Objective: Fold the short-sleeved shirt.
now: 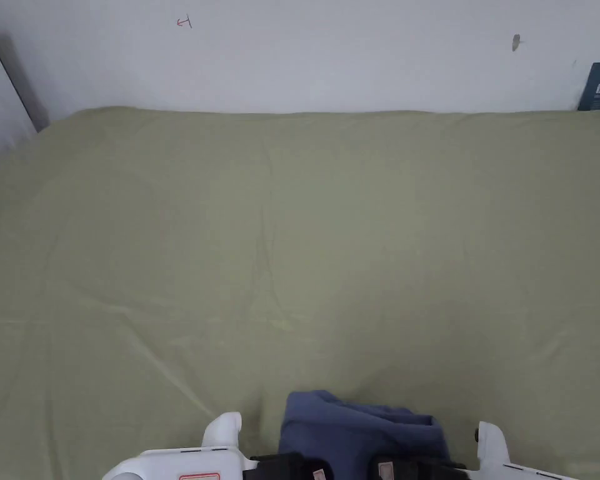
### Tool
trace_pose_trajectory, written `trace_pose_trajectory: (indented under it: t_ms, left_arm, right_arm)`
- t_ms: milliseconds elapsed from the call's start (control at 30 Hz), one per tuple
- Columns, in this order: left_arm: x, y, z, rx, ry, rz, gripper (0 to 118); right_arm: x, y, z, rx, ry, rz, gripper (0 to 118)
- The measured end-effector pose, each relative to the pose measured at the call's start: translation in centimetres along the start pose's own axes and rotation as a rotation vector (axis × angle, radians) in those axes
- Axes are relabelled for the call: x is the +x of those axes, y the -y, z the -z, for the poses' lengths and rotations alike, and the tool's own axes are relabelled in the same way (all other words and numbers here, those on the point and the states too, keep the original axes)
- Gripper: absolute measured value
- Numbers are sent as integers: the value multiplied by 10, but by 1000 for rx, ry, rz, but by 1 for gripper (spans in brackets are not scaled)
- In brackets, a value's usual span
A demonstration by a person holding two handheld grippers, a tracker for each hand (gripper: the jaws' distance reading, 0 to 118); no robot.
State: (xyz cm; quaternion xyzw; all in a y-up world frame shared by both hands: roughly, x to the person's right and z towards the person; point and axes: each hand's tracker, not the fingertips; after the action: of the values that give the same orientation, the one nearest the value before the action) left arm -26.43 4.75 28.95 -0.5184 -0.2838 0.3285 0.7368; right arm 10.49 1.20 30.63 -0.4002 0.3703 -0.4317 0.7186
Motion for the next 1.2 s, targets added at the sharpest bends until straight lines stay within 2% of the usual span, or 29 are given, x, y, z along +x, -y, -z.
trace_pose_trajectory:
  t_ms: [167,300,367,500,633,767,833,933,1033,1067,1133,1167,1200]
  left_arm:
    - [-4,-1,-12,22,43,-2,30]
    - [-10,-6,-37,50,46,-11,30]
    - [-17,-12,-57,77,33,-8,30]
    - [-34,-38,-121,169,-34,6,30]
    - [-53,-81,-195,203,-174,105,30]
    - [-80,-127,-263,136,-301,169,30]
    - [-97,-144,-290,114,-420,157,30]
    - [-127,-161,-326,165,-526,82,30]
    - [-161,-164,-343,203,-699,-10,31]
    - [-170,-162,-343,202,-771,-24,40]
    - [-186,-156,-335,183,-904,-38,76]
    - [-190,-152,-331,166,-957,-37,85]
    - [-191,-148,-330,155,-1021,-42,85]
  right_arm:
    - [-11,4,-17,17,101,-105,0]
    - [-26,11,-30,-9,193,-225,0]
    - [-29,15,-37,-29,225,-234,0]
    - [-41,22,-57,-8,202,-224,0]
    - [-61,23,-67,17,215,-258,0]
    - [-74,21,-67,46,229,-263,0]
    - [-81,22,-66,55,241,-272,0]
    - [-89,24,-64,61,255,-275,0]
    - [-92,26,-62,54,276,-284,0]
    - [-92,27,-61,51,293,-287,0]
    - [-92,28,-60,51,320,-283,0]
    - [-92,29,-62,53,320,-280,0]
    - [-95,31,-64,61,323,-277,0]
